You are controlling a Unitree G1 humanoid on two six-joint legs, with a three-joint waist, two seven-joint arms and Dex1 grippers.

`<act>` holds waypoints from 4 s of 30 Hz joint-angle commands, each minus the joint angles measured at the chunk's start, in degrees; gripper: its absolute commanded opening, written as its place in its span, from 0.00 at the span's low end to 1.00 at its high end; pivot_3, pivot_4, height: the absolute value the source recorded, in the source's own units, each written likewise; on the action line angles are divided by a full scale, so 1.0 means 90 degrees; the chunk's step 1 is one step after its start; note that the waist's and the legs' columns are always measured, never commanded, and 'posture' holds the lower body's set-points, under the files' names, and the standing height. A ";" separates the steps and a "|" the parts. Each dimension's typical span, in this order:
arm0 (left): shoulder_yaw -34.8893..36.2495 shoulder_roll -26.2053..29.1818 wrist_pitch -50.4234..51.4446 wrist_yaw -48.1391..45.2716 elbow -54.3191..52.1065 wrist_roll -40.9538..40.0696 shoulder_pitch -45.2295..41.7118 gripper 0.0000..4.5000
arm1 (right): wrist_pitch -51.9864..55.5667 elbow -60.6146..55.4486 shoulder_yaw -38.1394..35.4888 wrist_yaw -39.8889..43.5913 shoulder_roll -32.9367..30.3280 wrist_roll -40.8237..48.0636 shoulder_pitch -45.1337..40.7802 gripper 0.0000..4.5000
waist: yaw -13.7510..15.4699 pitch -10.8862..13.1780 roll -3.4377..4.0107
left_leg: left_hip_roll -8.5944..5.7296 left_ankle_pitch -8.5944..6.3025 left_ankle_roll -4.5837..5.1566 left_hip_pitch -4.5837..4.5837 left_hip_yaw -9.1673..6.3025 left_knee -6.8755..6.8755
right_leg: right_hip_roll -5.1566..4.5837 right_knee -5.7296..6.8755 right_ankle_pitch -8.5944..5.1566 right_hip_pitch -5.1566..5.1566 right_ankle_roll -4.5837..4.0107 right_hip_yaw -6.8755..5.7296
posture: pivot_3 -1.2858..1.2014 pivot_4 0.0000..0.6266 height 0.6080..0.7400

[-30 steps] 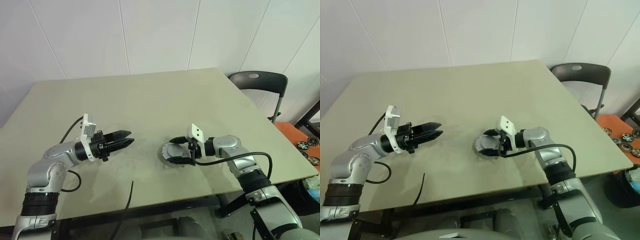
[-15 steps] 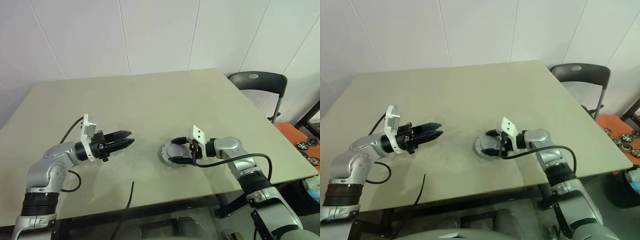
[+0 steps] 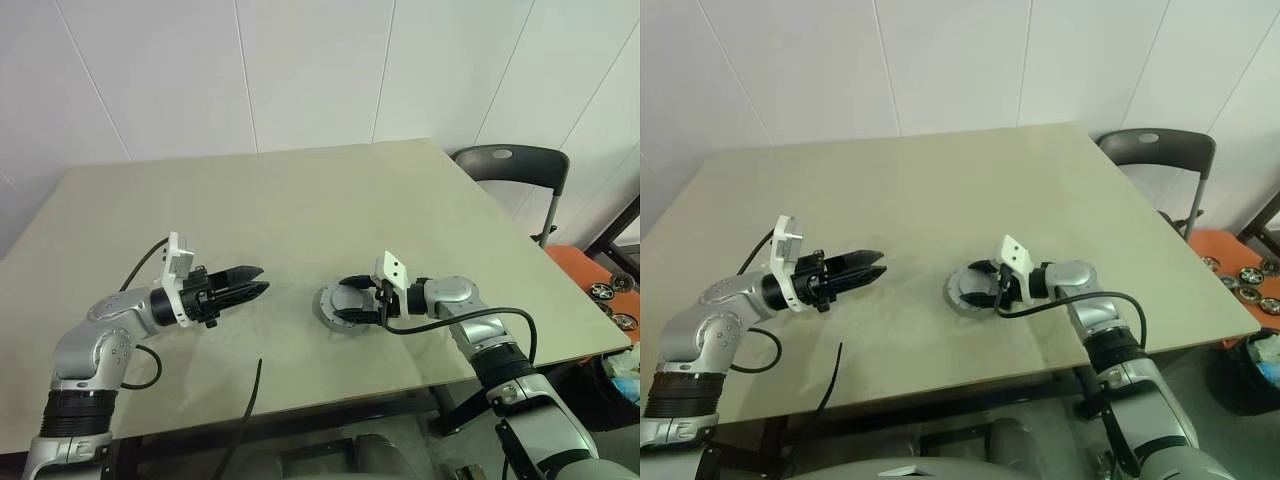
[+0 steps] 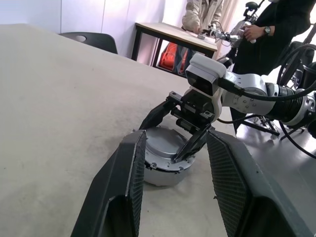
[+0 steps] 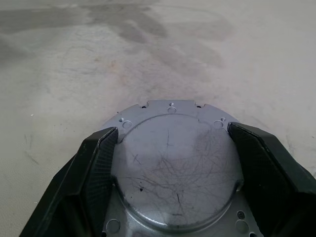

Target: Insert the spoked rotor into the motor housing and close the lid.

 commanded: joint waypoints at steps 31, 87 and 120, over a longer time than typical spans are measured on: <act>0.0158 -0.0060 -0.0100 0.0241 -0.0424 -0.0275 0.0178 0.46 | 0.0155 0.0592 0.0364 0.0100 0.0082 -0.0561 -0.0097 0.71 | -0.0144 -0.0005 -0.0005 | 0.0003 0.0000 0.0000 -0.0001 -0.0005 -0.0001 | -0.0001 -0.0004 0.0000 -0.0002 0.0000 0.0000 | 0.52 0.00 1.00; 0.0076 -0.0014 -0.0049 0.0300 -0.0466 -0.0355 0.0077 0.46 | -0.0118 0.1080 -0.0303 -0.0192 0.0578 -0.0346 -0.0424 0.71 | -0.0177 -0.0030 -0.0008 | 0.0005 -0.0001 -0.0001 -0.0002 -0.0009 -0.0004 | 0.0000 -0.0005 -0.0004 0.0019 0.0000 0.0007 | 0.52 0.00 1.00; 0.0076 -0.0036 -0.0104 0.0256 -0.0360 -0.0303 0.0025 0.46 | 0.0546 0.0850 -0.0320 0.0453 0.0226 -0.0106 -0.0613 0.71 | -0.0087 -0.0020 0.0007 | 0.0000 -0.0001 -0.0001 -0.0023 -0.0006 -0.0089 | -0.0012 -0.0025 0.0012 -0.0067 0.0020 0.0002 | 0.52 0.00 1.00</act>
